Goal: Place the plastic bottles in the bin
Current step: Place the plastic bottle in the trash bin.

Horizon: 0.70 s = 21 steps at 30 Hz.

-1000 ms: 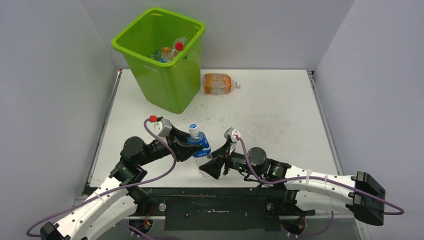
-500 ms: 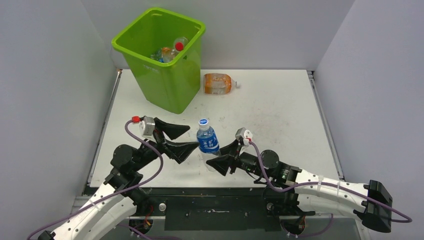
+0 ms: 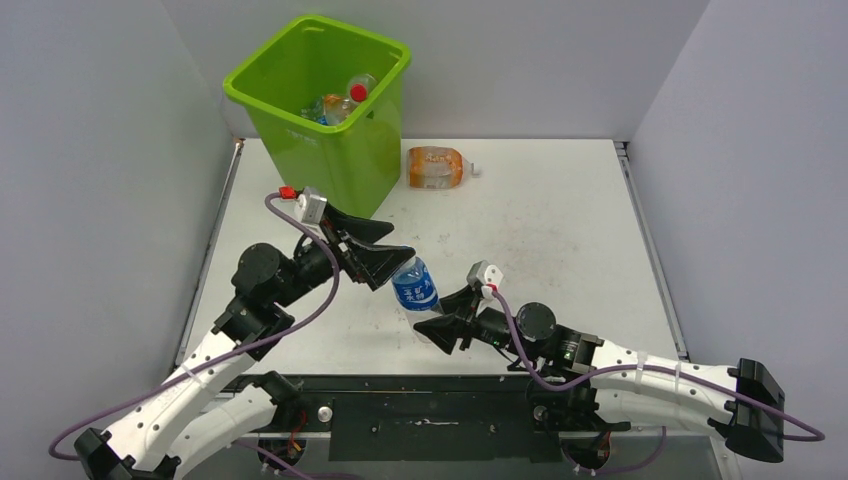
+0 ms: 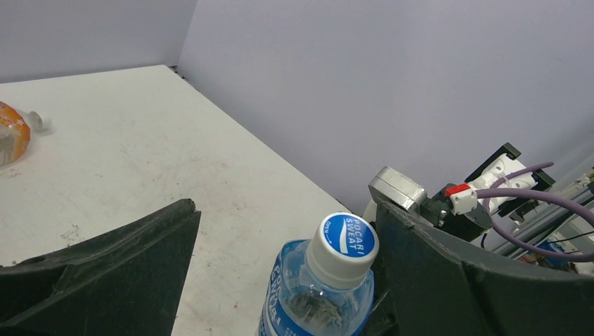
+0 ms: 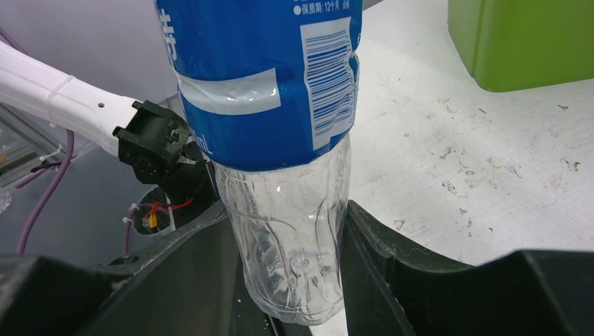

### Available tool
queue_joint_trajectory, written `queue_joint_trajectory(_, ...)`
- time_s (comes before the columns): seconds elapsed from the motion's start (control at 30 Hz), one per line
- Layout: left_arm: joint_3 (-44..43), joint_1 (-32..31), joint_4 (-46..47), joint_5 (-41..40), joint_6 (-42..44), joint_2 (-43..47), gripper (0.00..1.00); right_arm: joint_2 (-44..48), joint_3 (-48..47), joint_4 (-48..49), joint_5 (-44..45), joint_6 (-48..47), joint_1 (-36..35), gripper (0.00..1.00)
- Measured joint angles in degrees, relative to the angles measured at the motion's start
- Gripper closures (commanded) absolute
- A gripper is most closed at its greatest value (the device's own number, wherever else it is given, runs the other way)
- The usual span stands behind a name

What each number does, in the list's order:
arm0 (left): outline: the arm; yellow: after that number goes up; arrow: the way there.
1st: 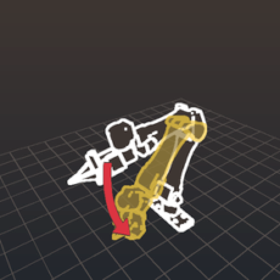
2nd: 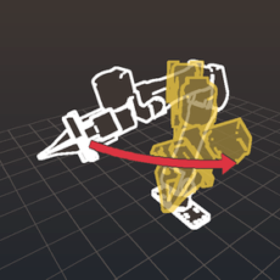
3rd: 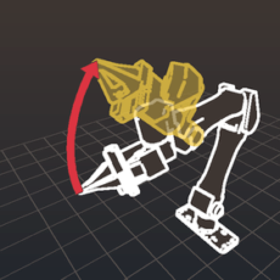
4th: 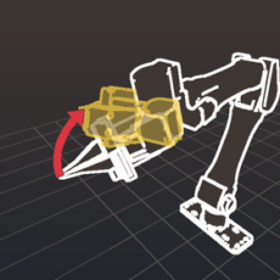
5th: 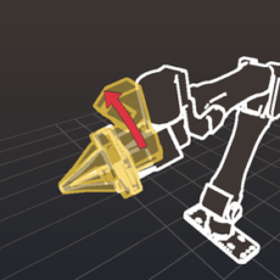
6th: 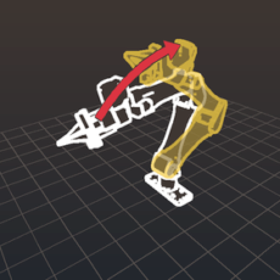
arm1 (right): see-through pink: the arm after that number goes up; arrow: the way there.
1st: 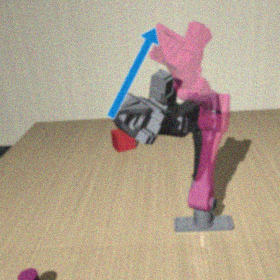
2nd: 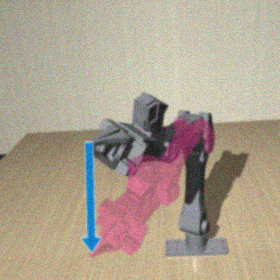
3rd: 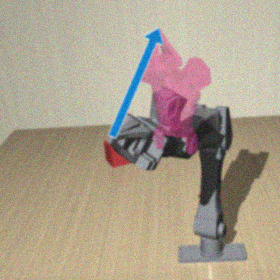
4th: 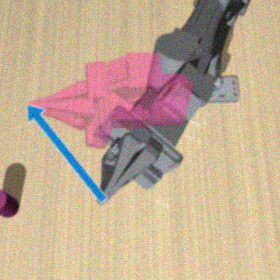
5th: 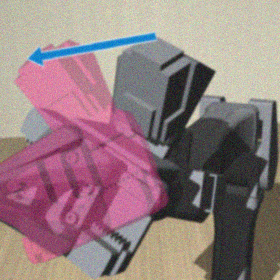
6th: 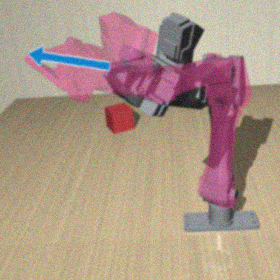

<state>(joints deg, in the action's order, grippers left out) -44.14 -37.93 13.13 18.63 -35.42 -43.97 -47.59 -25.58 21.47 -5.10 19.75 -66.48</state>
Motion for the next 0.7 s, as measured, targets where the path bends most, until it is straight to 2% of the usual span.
queue_joint_trajectory(0.37, -3.19, -2.71, -5.90, 1.46, 3.82, -2.73, 0.31, -0.02, 0.00, -0.96, 0.66, -1.09, -0.33, 0.67)
queue_joint_trajectory(0.5, -3.89, -4.98, -7.48, 1.51, 6.12, -3.69, 0.49, -0.02, 0.00, -0.98, 0.74, -1.16, -0.33, 0.68)
queue_joint_trajectory(0.6, -3.91, -6.29, -8.31, 1.49, 7.63, -3.98, 0.73, 0.02, 0.00, -1.36, 1.07, -1.14, -0.37, 0.68)
queue_joint_trajectory(0.63, -3.98, -6.58, -8.39, 1.42, 7.93, -4.00, 0.82, 0.02, 0.00, -1.77, 1.27, -1.14, -0.35, 0.66)
queue_joint_trajectory(0.67, -4.07, -6.75, -8.44, 1.25, 9.07, -4.00, 0.92, 0.02, 0.00, -2.21, 1.31, -1.01, -0.37, 0.55)
queue_joint_trajectory(0.7, -4.11, -6.84, -8.57, 1.09, 9.75, -4.00, 1.00, 0.04, 0.00, -2.23, 1.46, -0.87, -0.37, 0.34)
